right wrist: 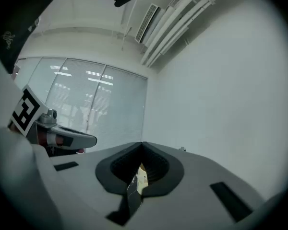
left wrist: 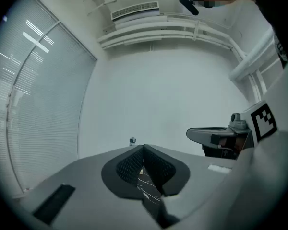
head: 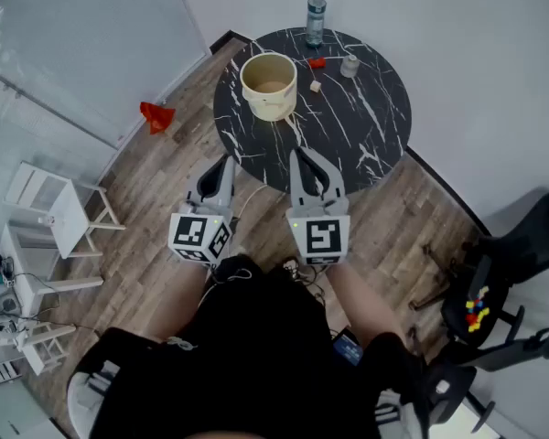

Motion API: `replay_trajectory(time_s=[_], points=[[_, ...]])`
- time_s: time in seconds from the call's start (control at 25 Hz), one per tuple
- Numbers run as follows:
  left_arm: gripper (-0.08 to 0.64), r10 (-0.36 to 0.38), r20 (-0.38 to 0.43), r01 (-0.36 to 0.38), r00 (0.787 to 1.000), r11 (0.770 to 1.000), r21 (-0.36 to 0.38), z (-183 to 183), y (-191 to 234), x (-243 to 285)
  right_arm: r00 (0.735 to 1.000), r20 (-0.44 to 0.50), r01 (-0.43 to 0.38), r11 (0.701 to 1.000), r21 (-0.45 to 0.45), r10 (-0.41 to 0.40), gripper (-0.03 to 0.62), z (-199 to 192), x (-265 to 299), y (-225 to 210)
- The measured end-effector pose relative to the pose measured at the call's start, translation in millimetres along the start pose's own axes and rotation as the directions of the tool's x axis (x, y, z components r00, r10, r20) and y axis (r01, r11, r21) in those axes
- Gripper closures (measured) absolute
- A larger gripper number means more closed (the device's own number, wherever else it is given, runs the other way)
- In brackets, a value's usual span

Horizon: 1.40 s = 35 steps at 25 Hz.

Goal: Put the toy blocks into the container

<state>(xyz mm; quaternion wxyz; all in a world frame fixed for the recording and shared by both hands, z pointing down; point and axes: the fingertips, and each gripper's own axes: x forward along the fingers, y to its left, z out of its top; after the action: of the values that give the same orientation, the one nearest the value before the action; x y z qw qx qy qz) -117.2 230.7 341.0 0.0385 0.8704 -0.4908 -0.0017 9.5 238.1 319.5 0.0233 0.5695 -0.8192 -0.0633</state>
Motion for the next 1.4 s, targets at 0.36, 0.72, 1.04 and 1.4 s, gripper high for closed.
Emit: replay_trajectory(time_s=[0.36, 0.72, 1.04, 1.4], points=[[0.56, -0.004, -0.052, 0.003, 0.999, 1.0, -0.017, -21.5, 2.3, 14.4, 0.997, -0.065, -0.034, 0.999, 0.038, 0.036, 0.595, -29.2, 11.8, -5.5], [0.56, -0.063, -0.063, 0.061, 0.996, 0.997, -0.046, -30.1, 58.6, 76.0, 0.994, -0.112, 0.003, 1.0, 0.011, -0.001, 0.595, -49.6, 83.2, -13.6], [0.56, -0.155, -0.092, 0.151, 0.984, 0.987, -0.046, -24.3, 132.0, 144.3, 0.983, -0.173, 0.07, 0.997, 0.016, -0.066, 0.595, -59.5, 170.8, -15.4], [0.56, -0.248, -0.148, 0.239, 0.957, 0.968, -0.079, -42.6, 160.8, 192.7, 0.957, -0.251, 0.158, 0.987, 0.028, -0.146, 0.595, -83.9, 211.5, -32.4]])
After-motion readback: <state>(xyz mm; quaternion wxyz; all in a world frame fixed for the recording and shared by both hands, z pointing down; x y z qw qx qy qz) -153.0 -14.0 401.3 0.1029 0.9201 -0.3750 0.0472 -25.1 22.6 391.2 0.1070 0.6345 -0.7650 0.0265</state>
